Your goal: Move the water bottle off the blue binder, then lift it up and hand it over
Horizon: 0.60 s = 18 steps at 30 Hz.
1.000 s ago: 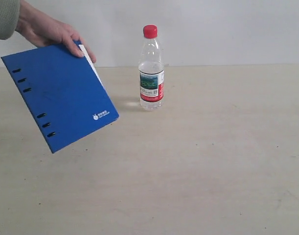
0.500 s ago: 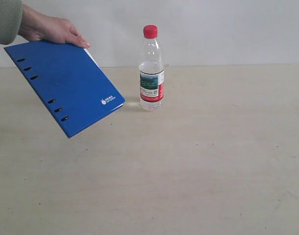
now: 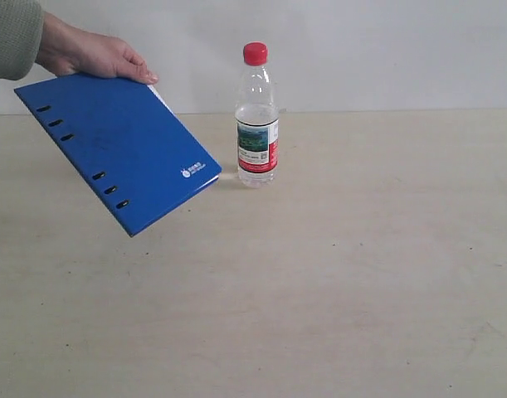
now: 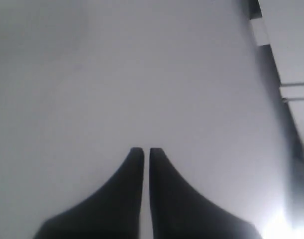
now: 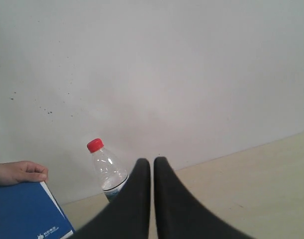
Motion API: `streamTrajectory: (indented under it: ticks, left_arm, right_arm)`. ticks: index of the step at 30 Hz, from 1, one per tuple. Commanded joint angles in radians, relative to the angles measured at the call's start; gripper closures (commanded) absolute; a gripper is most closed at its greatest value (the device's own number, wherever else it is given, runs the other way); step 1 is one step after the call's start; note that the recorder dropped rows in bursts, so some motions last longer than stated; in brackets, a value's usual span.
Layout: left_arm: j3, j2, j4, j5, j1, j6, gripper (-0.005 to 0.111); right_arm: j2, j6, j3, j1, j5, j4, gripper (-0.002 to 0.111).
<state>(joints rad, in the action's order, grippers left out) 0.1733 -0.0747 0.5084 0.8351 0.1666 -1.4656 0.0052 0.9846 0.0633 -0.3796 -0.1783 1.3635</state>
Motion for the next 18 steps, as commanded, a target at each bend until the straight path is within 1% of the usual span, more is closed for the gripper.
streamTrajectory:
  ticks: [1,4,6,7,9,12,15,16,18]
  left_arm:
    - [-0.084,0.075,-0.087,-0.079,-0.059,0.44,0.102]
    - [-0.164,0.075,-0.247,-0.141,-0.122,0.651,0.102]
    - [-0.173,0.075,-0.332,-0.196,-0.142,0.758,0.102]
    - [-0.173,0.075,-0.353,-0.283,-0.142,0.814,0.102]
    - [-0.173,0.075,-0.36,-0.401,-0.142,0.89,0.102]
    - [-0.173,0.075,-0.376,-0.6,-0.142,1.106,0.102]
    - [-0.173,0.075,-0.435,-0.841,-0.142,1.328,0.102]
    - [-0.173,0.075,-0.447,-0.955,-0.142,1.421,0.102]
    - [-0.173,0.075,-0.449,-1.107,-0.142,1.523,0.102]
  right_arm:
    - [-0.005,0.001,-0.004,0.0,0.004,-0.007,0.109]
    - [-0.005,0.001,-0.004,0.0,0.004,-0.007,0.109]
    - [-0.005,0.001,-0.004,0.0,0.002,-0.007,0.109]
    - [-0.005,0.001,-0.004,0.0,0.002,-0.007,0.109]
    - [-0.005,0.001,-0.004,0.0,0.002,-0.007,0.109]
    - [-0.005,0.001,-0.004,0.0,0.002,-0.007,0.109]
    - [-0.005,0.001,-0.004,0.0,0.002,-0.007,0.109]
    - [-0.005,0.001,-0.004,0.0,0.002,-0.007,0.109]
    - [-0.005,0.001,-0.004,0.0,0.002,-0.007,0.109]
